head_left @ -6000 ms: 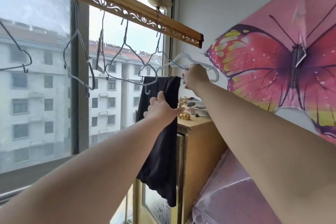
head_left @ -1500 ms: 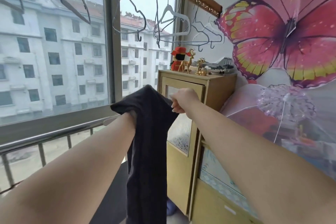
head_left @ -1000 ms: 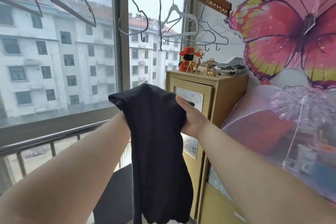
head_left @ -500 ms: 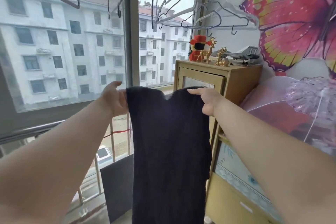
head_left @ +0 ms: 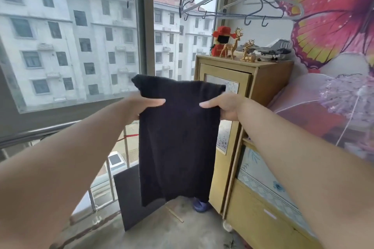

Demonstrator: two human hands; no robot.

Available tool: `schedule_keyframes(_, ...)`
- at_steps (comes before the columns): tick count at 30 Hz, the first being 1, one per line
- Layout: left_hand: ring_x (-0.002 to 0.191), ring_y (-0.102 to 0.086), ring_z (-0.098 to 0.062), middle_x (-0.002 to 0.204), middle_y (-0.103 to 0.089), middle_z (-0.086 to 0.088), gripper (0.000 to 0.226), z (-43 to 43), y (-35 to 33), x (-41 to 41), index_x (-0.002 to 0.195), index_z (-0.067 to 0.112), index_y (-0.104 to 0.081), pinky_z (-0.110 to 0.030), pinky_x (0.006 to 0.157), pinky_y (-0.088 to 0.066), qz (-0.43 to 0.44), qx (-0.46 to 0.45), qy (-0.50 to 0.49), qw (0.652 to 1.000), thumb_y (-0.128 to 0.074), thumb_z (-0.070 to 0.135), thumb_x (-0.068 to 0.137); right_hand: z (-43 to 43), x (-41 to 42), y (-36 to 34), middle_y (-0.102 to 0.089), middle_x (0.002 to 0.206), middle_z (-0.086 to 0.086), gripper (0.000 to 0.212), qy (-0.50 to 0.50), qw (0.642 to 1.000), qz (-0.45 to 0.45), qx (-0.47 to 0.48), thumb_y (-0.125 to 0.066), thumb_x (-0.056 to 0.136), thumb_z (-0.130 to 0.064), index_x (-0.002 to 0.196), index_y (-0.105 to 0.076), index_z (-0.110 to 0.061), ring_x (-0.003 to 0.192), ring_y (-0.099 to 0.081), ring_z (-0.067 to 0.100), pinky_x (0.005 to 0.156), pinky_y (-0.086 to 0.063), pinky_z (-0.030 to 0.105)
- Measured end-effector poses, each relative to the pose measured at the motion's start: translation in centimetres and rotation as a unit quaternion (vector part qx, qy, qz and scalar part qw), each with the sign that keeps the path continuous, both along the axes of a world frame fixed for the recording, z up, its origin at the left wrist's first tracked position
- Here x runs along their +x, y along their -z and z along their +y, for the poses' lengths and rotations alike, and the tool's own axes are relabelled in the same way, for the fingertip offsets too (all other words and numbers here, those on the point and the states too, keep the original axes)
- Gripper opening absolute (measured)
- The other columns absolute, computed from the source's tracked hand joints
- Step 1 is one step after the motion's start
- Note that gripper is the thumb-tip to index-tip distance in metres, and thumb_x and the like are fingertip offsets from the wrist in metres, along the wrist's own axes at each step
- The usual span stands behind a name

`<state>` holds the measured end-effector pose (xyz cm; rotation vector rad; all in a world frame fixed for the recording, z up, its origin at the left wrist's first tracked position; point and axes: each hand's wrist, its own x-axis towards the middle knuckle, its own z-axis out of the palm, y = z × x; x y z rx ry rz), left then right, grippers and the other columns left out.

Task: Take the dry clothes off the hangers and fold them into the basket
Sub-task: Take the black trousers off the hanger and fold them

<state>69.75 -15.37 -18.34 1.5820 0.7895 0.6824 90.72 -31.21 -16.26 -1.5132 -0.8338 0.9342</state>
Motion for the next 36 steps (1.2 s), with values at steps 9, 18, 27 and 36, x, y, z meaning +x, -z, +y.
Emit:
schedule_keyframes(9,0.104,-0.061,-0.029,0.116,-0.057,-0.012,0.078,1.5,0.1,-0.6,0.13,0.022,-0.042,-0.046,0.089,-0.053,-0.038,-0.053,-0.137,0.988,-0.084,0.008,0.066,1.1,0.4,1.9,-0.066,0.106,0.014,0.017,0.191,0.979,0.05,0.046,-0.074,0.078,0.0,0.085,-0.059,-0.007,0.097,-0.064,0.027,0.094,-0.052,0.044)
schedule_keyframes(18,0.1,-0.064,-0.028,0.109,-0.068,-0.015,0.038,-0.9,-0.1,-1.1,0.112,0.004,-0.065,-0.034,0.083,-0.055,0.246,-0.022,0.108,0.963,-0.06,-0.016,0.08,0.7,1.0,2.3,-0.048,0.136,0.015,0.049,-0.029,0.99,-0.12,-0.072,-0.065,0.075,0.016,0.12,-0.061,-0.002,0.139,-0.03,0.028,0.119,-0.02,0.041)
schedule_keyframes(27,0.103,-0.058,-0.025,0.111,-0.06,-0.004,0.059,-0.9,2.3,0.3,0.11,0.017,-0.068,-0.039,0.091,-0.051,0.513,0.328,0.036,0.793,-0.076,0.056,0.066,-0.3,-1.0,3.2,-0.061,0.101,0.003,0.031,-0.045,0.839,-0.504,-0.199,-0.072,0.083,-0.012,0.113,-0.066,-0.006,0.097,-0.057,0.021,0.078,-0.044,0.029)
schedule_keyframes(36,0.095,-0.063,-0.015,0.107,-0.065,0.01,0.044,-2.9,2.1,1.1,0.112,0.041,-0.051,-0.032,0.084,-0.05,0.3,0.273,0.137,0.904,-0.072,0.024,0.077,0.3,-2.3,3.4,-0.063,0.088,0.005,0.006,-0.069,0.94,-0.333,0.023,-0.063,0.09,-0.016,0.091,-0.066,-0.012,0.085,-0.058,0.015,0.081,-0.049,0.031)
